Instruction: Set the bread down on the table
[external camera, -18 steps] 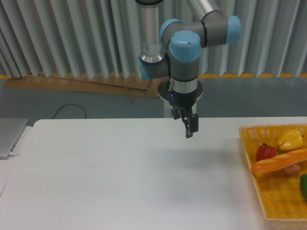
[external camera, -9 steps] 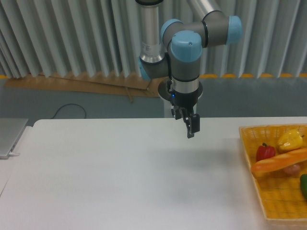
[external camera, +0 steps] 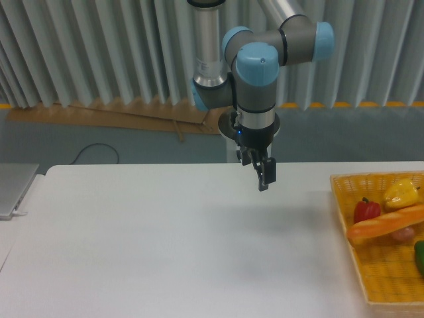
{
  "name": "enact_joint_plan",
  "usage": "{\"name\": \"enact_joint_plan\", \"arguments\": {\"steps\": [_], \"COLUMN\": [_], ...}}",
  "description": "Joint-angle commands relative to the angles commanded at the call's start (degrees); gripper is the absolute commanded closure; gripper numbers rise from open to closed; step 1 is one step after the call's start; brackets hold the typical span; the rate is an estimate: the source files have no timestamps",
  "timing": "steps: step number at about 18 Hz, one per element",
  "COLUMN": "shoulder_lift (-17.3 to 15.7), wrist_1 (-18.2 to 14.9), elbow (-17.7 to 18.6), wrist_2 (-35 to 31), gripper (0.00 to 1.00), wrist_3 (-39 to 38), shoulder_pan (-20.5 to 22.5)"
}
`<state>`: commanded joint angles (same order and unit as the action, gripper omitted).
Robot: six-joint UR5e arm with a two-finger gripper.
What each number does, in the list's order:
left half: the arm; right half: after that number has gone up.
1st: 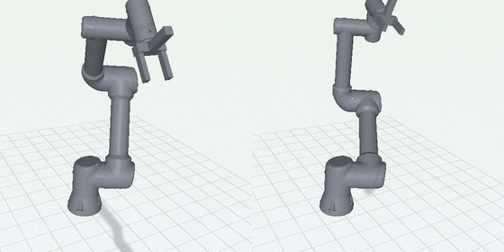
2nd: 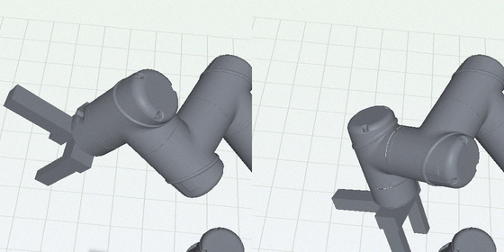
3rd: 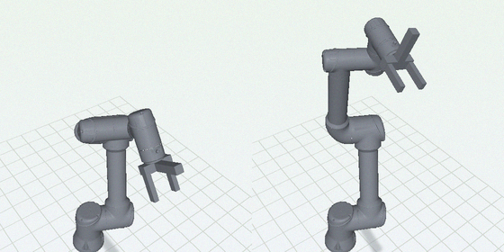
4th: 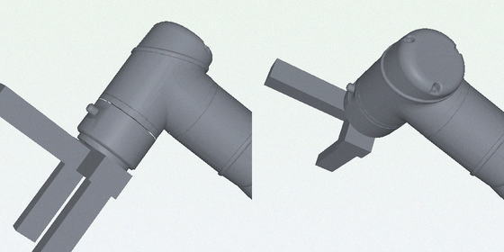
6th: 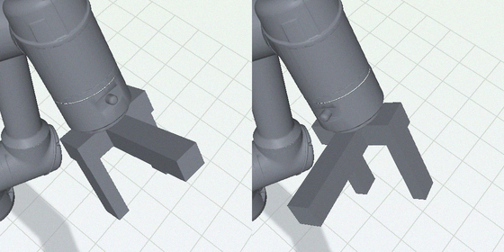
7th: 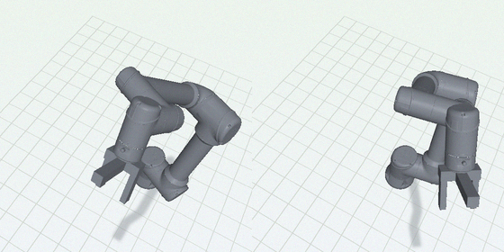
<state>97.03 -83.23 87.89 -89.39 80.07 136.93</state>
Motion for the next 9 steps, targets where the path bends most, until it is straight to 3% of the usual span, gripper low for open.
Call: {"name": "enact_joint_plan", "arguments": {"steps": [9], "shoulder_lift": [0.09], "wrist_1": [-0.17], "elbow": [-0.53], "wrist_2": [-2.45], "gripper": [0.0], "wrist_3": [0.7], "shoulder_pan": [4.04]}}
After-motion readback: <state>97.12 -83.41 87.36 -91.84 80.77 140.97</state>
